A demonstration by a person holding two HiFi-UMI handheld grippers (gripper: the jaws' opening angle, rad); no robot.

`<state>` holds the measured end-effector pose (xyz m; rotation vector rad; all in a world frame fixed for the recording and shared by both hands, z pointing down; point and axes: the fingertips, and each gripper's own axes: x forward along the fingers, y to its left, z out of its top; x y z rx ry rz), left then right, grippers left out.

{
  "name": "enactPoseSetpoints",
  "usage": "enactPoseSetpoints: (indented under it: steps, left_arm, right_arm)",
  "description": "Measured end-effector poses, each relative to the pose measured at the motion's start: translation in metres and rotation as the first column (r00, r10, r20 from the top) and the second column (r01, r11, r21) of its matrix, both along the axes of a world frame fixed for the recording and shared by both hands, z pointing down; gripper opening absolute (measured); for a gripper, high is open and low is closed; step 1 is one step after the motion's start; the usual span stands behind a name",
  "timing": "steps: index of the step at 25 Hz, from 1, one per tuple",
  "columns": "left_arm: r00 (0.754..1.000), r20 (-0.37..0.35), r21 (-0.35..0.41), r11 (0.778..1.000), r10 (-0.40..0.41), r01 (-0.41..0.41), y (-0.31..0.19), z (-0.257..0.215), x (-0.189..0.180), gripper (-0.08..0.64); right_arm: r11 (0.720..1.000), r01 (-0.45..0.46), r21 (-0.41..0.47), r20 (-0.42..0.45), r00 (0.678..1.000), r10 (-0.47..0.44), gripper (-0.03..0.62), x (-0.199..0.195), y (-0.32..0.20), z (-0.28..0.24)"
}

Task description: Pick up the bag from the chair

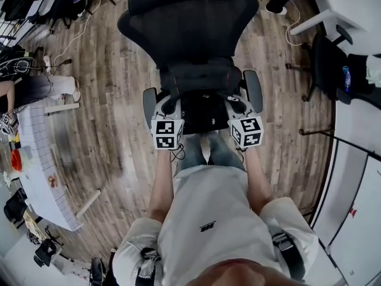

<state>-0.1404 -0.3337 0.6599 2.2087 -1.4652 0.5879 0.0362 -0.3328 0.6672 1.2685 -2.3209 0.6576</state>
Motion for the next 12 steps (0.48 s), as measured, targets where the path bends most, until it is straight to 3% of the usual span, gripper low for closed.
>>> enactPoseSetpoints:
  steps: [12]
  left_arm:
    - [0.999, -0.028, 0.191, 0.981, -0.024, 0.029, 0.031, -0.116, 0.010, 0.020]
  right_arm:
    - [0.974, 0.097, 0.207, 0.020, 0.994, -0.103, 0.022, 0.009, 0.022, -0.119]
